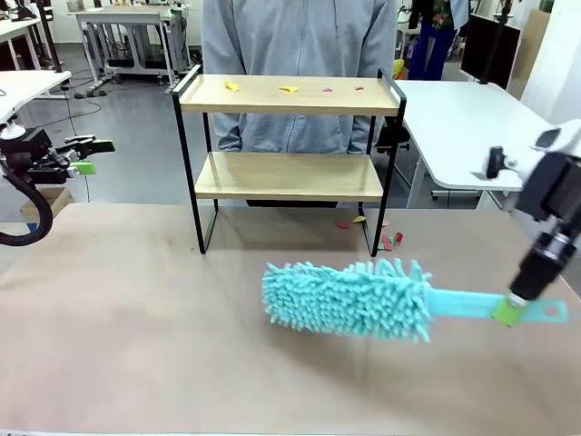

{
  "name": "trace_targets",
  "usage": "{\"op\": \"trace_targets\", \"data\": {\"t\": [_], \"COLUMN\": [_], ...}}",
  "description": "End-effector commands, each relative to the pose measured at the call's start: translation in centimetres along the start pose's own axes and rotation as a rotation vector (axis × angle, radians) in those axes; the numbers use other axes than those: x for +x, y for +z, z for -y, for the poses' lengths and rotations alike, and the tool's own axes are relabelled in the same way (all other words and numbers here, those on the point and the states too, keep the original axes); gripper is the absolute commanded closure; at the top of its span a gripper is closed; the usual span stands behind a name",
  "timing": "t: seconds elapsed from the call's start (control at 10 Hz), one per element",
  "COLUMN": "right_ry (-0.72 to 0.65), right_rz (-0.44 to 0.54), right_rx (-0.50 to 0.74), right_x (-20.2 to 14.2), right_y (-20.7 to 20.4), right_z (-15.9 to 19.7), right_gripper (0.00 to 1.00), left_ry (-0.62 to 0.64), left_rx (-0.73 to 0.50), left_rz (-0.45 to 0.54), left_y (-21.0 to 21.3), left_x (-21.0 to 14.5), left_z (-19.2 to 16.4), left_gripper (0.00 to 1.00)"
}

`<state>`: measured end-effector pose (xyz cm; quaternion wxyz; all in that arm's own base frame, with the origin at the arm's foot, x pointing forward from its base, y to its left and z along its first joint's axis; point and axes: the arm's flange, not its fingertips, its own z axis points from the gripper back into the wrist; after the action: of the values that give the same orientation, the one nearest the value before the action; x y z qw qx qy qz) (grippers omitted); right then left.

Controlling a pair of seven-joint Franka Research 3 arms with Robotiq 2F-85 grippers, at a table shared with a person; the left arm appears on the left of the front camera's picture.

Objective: Clean the shelf.
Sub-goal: Clean the specific section of the Shelf indicated by the human with the Duster.

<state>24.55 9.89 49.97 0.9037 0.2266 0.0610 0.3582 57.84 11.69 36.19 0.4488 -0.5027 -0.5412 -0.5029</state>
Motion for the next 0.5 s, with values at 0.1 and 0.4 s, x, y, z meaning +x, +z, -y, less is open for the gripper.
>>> {"op": "trace_targets", "data": {"t": [0.1,0.4], "right_ry": [-0.017,-0.051], "right_rz": [0.024,0.016], "right_rx": [-0.017,-0.018], "right_x": [-4.7,-3.5], "right_y": [-0.2,0.8], "right_z": [2.3,1.9], "right_gripper": [0.87,0.87], "left_ry": [-0.013,-0.013], "left_rx": [-0.001,-0.001], "left_rz": [0.003,0.003], "left_y": [-0.1,-0.1], "left_x": [0.3,0.3], "left_z": [0.1,0.1], "left_gripper": [0.0,0.0]}}
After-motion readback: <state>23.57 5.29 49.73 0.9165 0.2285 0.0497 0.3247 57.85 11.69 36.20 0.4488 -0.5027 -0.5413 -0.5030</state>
